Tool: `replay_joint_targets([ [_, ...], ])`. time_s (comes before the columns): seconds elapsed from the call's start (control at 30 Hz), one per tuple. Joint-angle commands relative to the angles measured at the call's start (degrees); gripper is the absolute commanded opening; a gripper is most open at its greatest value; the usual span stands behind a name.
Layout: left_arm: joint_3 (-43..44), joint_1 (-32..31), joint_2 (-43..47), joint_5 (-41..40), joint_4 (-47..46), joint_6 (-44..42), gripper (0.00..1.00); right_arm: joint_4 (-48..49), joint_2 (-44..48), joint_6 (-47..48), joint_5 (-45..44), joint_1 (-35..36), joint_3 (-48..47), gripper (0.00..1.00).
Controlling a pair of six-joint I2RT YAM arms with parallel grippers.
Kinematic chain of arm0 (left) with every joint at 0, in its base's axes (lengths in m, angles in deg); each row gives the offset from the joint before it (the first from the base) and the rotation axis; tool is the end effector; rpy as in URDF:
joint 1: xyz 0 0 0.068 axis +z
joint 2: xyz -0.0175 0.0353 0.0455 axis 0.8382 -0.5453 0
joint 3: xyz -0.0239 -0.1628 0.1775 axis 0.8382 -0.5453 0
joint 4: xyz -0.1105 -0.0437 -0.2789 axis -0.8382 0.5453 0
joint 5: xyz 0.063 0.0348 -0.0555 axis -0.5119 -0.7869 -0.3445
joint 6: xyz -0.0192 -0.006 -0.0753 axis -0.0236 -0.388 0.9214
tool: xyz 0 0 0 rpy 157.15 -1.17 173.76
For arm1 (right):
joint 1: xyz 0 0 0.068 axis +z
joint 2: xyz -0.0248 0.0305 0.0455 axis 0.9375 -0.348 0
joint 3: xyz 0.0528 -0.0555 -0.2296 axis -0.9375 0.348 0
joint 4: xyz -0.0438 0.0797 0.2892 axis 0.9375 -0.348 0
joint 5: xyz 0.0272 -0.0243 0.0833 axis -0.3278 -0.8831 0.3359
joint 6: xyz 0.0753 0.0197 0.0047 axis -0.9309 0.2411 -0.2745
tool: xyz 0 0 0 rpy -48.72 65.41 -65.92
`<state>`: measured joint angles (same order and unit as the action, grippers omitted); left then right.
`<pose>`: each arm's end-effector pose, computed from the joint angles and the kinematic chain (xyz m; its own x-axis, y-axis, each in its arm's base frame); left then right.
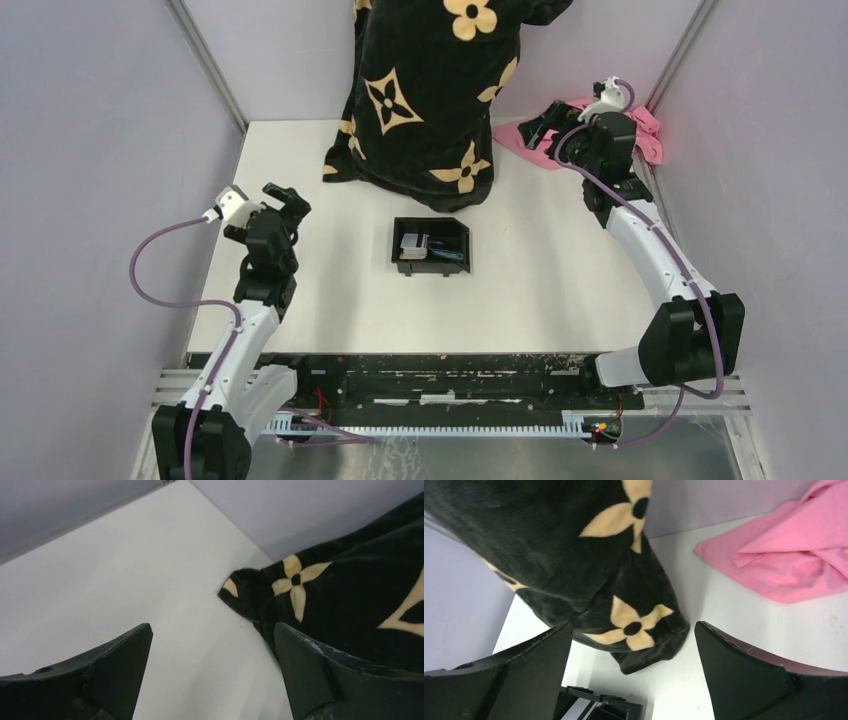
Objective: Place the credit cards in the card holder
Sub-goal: Pick up the card holder from the storage box.
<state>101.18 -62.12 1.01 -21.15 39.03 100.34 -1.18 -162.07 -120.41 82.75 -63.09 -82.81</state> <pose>0.2920 0.0094 0.2374 0.1631 -0.5014 -0.8497 -0.4362 0.7359 -0.5179 0.4101 0.0582 0.3134 -0.2938 0.4903 -0.8206 -0.1436 0.8261 0.5450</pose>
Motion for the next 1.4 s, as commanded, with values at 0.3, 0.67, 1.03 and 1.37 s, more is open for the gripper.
replay_joint_targets([
  [0.3, 12.4, 0.4, -5.2, 21.8, 15.8, 3.0, 0.92, 16.0, -9.0, -19.7, 20.6, -1.9, -3.9, 0.83],
  [0.67, 11.3, -10.9, -7.6, 15.7, 26.4, 4.2, 0.80, -23.5, -7.3, 14.2, -5.8, 18.4, -10.9, 0.77],
  [1.03, 8.1, -26.1, -9.9, 7.7, 31.2, 9.0, 0.76, -29.9, -5.6, 25.3, -18.5, 35.0, -3.8, 0.79],
  [1.37, 5.5, -29.2, -10.3, 9.0, 31.0, 10.8, 0.72, -30.0, -6.7, 29.4, -19.7, 42.0, -1.2, 0.77],
])
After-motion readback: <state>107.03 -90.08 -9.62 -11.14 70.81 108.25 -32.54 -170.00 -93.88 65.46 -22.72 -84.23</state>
